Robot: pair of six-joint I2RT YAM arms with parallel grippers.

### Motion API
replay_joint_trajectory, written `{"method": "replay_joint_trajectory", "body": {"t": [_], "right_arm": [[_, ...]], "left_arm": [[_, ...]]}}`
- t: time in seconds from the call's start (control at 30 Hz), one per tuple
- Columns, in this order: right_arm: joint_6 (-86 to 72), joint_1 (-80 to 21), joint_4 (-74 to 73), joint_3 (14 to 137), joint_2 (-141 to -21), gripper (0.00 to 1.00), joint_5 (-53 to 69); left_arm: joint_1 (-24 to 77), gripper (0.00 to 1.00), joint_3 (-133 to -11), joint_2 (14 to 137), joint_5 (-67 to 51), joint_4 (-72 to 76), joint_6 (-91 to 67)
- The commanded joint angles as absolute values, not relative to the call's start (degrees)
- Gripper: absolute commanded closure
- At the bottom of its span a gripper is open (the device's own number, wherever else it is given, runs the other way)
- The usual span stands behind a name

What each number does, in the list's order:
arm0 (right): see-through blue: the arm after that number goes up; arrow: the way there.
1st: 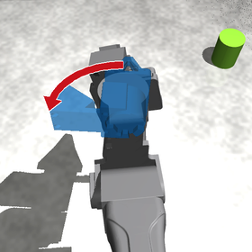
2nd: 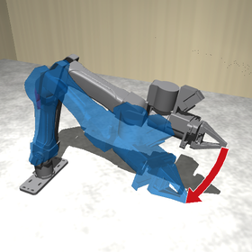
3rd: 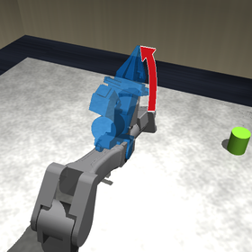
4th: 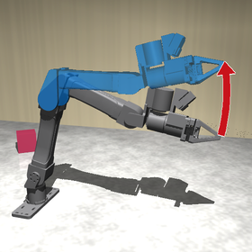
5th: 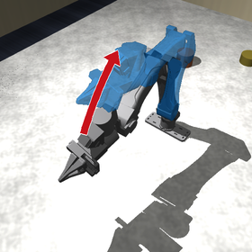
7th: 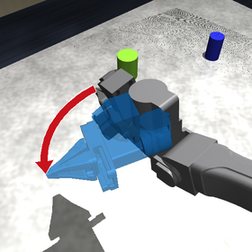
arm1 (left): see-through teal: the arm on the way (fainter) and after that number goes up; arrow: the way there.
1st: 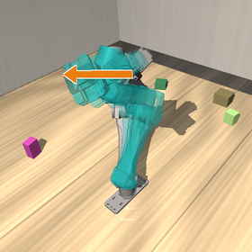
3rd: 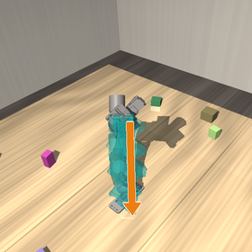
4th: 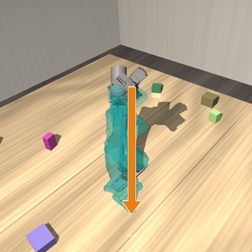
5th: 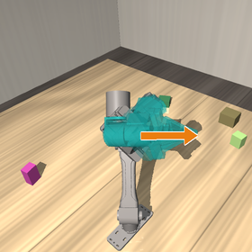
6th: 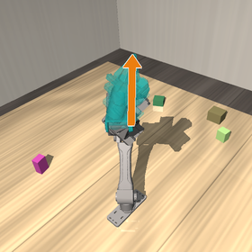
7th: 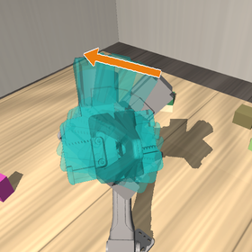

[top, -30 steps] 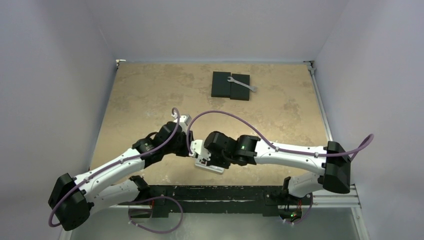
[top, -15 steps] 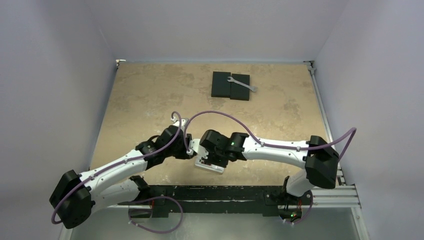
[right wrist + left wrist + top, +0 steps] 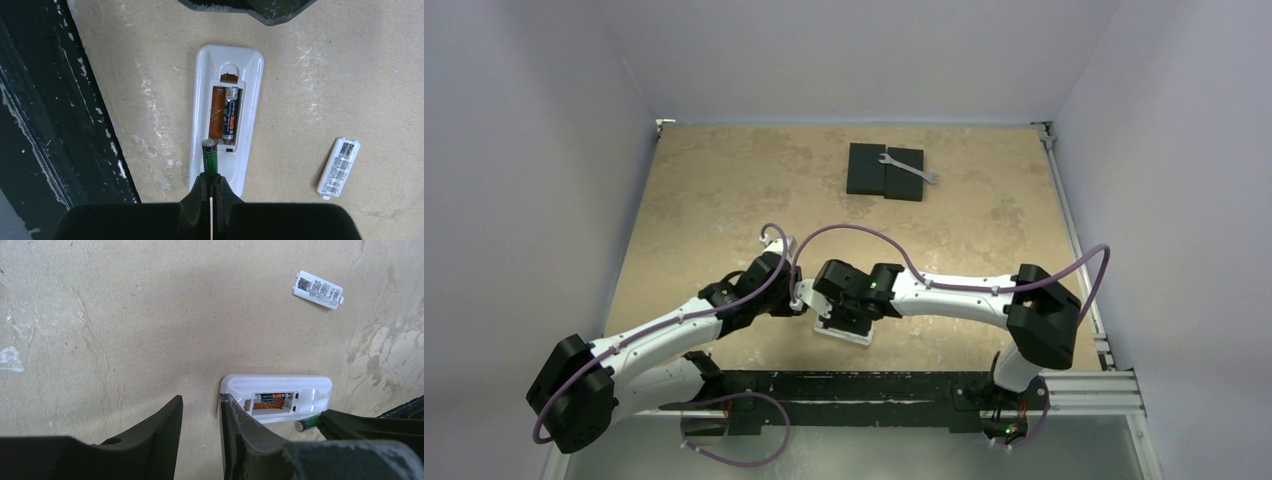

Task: Load the batteries into the remote control

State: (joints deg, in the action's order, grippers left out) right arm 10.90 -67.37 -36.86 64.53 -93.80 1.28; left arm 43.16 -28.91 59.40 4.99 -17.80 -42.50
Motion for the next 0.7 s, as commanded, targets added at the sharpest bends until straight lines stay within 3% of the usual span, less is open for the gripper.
{"method": "replay_joint_trajectory", "body": {"t": [0.0,0.67], "right_arm": [[9.75,-67.15,-33.89,67.66,-94.65,1.00,2.85],[9.38,-66.80,-32.86,70.03,-99.01,0.96,2.45]], "left_arm": [[43.32,0.68,-28.13,59.77,6.07,-16.22,-42.90],[43.28,0.68,-28.04,59.85,5.02,-15.74,-42.36]]}}
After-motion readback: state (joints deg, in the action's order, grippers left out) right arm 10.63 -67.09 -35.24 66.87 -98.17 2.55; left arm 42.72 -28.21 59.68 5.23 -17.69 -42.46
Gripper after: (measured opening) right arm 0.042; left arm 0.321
